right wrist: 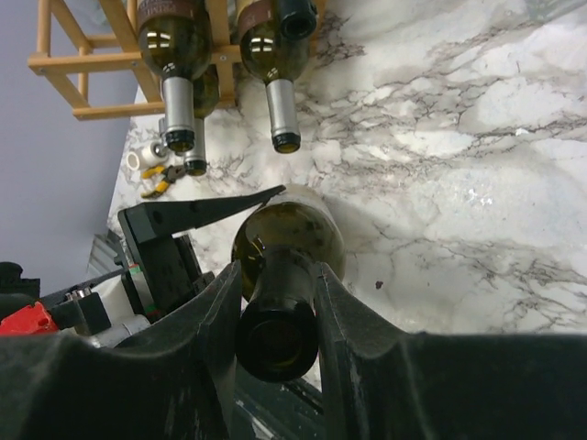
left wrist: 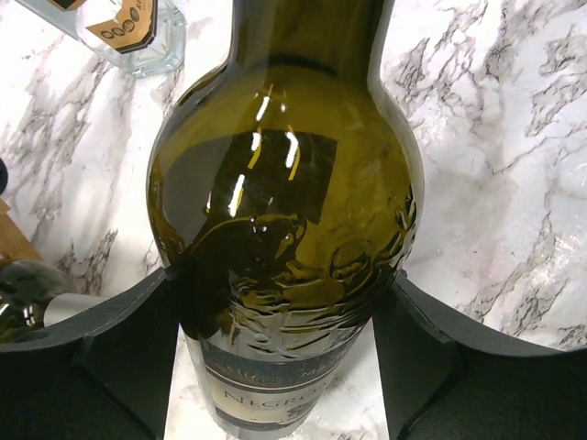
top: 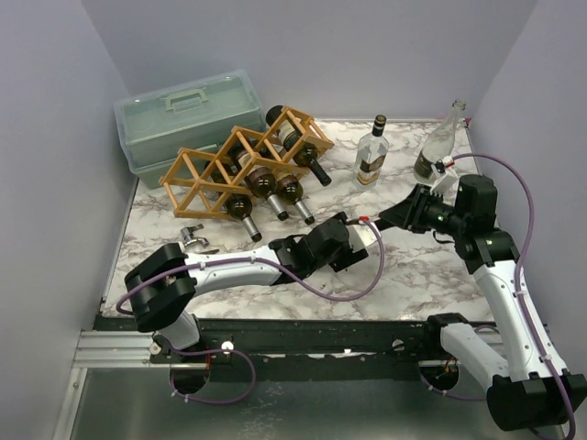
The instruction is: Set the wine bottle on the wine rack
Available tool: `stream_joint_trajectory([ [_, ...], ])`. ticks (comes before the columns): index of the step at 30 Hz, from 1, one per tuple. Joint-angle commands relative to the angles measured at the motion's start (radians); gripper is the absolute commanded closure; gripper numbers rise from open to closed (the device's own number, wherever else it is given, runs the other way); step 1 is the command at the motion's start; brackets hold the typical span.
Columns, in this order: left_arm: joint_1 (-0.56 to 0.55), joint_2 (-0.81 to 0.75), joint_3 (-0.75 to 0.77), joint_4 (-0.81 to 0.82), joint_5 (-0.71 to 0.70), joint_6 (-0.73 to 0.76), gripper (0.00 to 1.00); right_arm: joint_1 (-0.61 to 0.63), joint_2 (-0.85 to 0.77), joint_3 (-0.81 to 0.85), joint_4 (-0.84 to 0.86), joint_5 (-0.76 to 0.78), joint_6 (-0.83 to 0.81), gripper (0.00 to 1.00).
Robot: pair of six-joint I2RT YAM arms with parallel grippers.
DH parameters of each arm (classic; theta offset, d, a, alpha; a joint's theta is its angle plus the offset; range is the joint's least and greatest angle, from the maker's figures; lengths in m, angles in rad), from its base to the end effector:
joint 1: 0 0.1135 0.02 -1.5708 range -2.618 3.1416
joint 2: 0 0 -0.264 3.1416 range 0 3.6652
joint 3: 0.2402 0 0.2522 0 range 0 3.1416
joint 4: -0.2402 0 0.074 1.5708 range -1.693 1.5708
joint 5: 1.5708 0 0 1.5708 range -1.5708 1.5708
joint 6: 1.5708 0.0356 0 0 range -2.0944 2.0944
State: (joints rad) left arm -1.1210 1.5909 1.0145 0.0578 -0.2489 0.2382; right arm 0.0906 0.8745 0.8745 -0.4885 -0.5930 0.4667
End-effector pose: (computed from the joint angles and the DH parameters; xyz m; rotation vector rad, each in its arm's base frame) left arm 0.1634 -0.3182 0.2405 1.1889 1.7116 -0.2805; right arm 0.1845 0.0367 0.3275 0.0136 2.1036 0.9498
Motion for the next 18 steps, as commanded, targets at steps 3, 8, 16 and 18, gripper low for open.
stream_joint_trajectory([
  [3, -0.059, -0.095, -0.031, 0.029, -0.180, 0.152, 1.00, 0.004, -0.027, 0.108, -0.188, -0.037, -0.109, 0.45],
  [8, -0.110, -0.112, -0.054, 0.035, -0.229, 0.244, 1.00, 0.004, -0.033, 0.155, -0.285, -0.056, -0.168, 0.20],
  [16, -0.171, -0.150, -0.116, 0.090, -0.263, 0.393, 1.00, 0.017, -0.042, 0.109, -0.456, -0.128, -0.199, 0.17],
  [18, -0.182, -0.162, -0.132, 0.110, -0.266, 0.436, 1.00, 0.040, -0.070, 0.053, -0.453, -0.158, -0.172, 0.18],
])
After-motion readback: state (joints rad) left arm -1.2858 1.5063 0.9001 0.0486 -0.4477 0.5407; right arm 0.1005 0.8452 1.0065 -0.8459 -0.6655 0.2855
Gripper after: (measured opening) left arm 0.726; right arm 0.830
